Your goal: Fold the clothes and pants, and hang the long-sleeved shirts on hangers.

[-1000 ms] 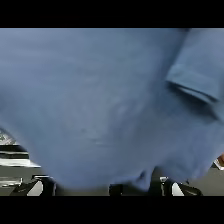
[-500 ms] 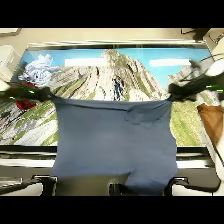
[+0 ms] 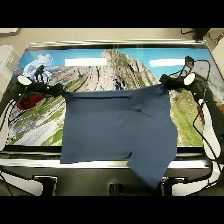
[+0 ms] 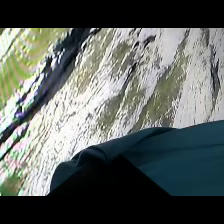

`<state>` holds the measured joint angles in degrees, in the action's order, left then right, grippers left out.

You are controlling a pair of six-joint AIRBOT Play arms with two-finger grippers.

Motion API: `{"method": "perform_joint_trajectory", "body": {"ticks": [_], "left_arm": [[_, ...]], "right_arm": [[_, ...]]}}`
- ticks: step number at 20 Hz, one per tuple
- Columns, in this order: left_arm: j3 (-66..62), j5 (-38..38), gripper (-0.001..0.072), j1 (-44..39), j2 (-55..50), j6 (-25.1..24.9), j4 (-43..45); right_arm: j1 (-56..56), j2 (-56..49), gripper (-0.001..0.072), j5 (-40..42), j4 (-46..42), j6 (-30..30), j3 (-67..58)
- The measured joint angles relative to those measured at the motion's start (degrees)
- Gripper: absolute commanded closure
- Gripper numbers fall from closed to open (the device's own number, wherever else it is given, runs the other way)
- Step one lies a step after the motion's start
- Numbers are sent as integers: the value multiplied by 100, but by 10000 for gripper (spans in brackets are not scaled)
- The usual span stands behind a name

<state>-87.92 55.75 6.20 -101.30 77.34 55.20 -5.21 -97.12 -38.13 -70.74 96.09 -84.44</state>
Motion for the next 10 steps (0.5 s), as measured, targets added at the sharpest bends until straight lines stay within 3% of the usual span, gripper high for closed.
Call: {"method": "perform_joint_trajectory", "body": {"ticks": [6, 10], "left_arm": [[-256, -496, 686, -131, -385, -63, -234], [-313, -588, 687, -160, -479, -76, -702]], "right_arm": [[-57, -323, 667, 483, -20, 278, -20], [-356, -365, 667, 131, -17, 476, -376]]}}
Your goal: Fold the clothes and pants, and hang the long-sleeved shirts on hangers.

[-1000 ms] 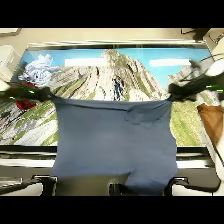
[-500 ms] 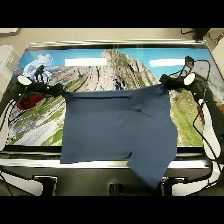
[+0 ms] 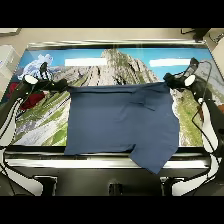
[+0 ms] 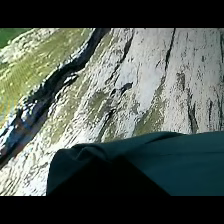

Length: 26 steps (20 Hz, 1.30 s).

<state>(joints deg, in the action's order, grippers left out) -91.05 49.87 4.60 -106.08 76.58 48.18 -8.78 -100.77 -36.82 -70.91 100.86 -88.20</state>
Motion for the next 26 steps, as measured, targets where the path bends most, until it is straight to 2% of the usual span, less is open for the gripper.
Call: {"method": "perform_joint_trajectory", "body": {"ticks": [3, 6, 9, 13, 16, 24, 25, 26], "left_arm": [[-17, 2, 687, -59, -59, 13, -177], [-90, 391, 687, -55, -57, 33, -243], [-221, 1368, 688, 111, 153, -11, -57], [-81, 2988, 687, 221, 444, 94, 787], [439, 3469, 687, 199, 514, 199, 1106], [1198, 3453, 684, 20, 560, 291, 1335], [1220, 3445, 608, 9, 557, 293, 1349], [1231, 3440, 373, 7, 560, 293, 1344]], "right_arm": [[-188, -35, 667, -942, -39, 17, -166], [-262, -11, 666, -1895, -87, -188, -240], [-372, 227, 667, -2918, -387, -417, -280], [-463, 439, 666, -4347, -846, -592, -144], [-485, 463, 666, -4671, -1060, -651, 262], [-494, 409, 665, -4870, -1176, -623, 608], [-494, 409, 646, -4865, -1176, -577, 614], [-494, 409, 509, -4863, -1176, -529, 621]]}}
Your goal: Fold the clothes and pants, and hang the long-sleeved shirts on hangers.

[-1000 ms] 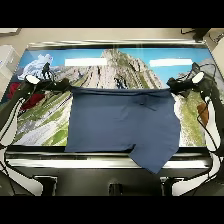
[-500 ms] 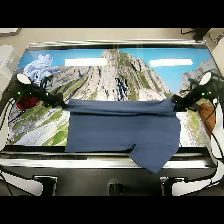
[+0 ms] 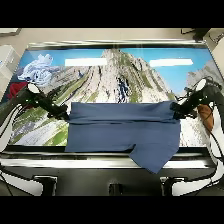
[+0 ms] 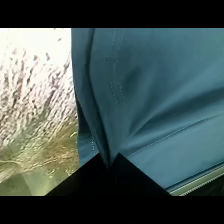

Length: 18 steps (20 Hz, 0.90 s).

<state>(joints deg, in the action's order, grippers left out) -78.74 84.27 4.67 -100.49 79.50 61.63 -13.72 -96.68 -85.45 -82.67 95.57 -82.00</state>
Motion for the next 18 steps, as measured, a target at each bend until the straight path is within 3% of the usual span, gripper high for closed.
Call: {"method": "perform_joint_trajectory", "body": {"ticks": [1, 2, 3, 4, 7, 14, 15, 18], "left_arm": [[9, 0, 122, 2, 0, 2, -4], [4, 13, 61, 13, 4, 22, -50], [-22, 101, 62, 42, 20, 20, -109], [-48, 195, 65, 85, 61, 20, -160], [125, 424, 208, 321, 411, 17, -142], [2826, -214, 208, 658, 1801, -664, -133], [3136, -361, 208, 680, 1917, -758, -179], [3685, -627, 208, 704, 2061, -986, -474]], "right_arm": [[-2, 2, 345, 39, -7, 13, 0], [-11, 11, 233, 50, -31, 28, -17], [-26, 48, 144, -2, -31, -15, -66], [-61, 101, 111, -118, -28, -142, -120], [-448, 348, 111, -544, -109, -282, -129], [-1193, 1335, 121, -734, 105, -501, 1558], [-1226, 1436, 153, -704, 101, -542, 1766], [-1268, 1598, 154, -688, 170, -608, 2098]]}}
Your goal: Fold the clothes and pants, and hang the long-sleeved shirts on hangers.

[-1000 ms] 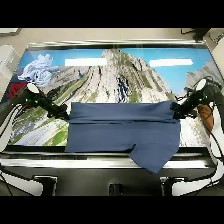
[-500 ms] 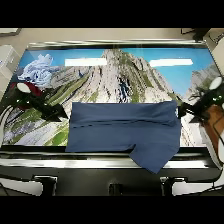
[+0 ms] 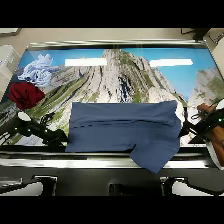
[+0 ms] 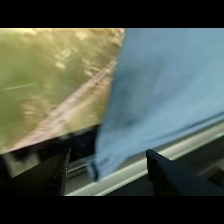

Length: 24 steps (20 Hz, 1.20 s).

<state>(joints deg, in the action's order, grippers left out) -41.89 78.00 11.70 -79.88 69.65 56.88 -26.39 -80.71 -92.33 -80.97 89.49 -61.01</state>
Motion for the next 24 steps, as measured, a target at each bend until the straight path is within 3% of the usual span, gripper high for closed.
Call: {"method": "perform_joint_trajectory", "body": {"ticks": [4, 6, 8, 10, 11, 16, 22, 24], "left_arm": [[308, -90, 217, -83, -20, -131, -251], [422, -94, 305, -160, -37, -166, -280], [490, -120, 465, -201, -48, -184, -251], [531, -155, 541, -225, -55, -203, -212], [544, -177, 684, -232, -57, -208, -205], [562, -197, 686, -245, -59, -219, -240], [564, -195, 686, -245, -59, -214, -280], [564, -197, 686, -245, -57, -192, -284]], "right_arm": [[-17, 70, 155, -24, 131, -42, 142], [-20, 81, 155, -50, 179, -57, 168], [-20, 87, 156, -61, 195, -57, 181], [-20, 90, 157, -63, 216, -57, 188], [-20, 90, 158, -66, 216, -59, 188], [-20, 190, 160, -39, 234, -59, 468], [-20, 490, 161, 592, 551, -385, 1814], [-20, 518, 208, 809, 741, -474, 2111]]}}
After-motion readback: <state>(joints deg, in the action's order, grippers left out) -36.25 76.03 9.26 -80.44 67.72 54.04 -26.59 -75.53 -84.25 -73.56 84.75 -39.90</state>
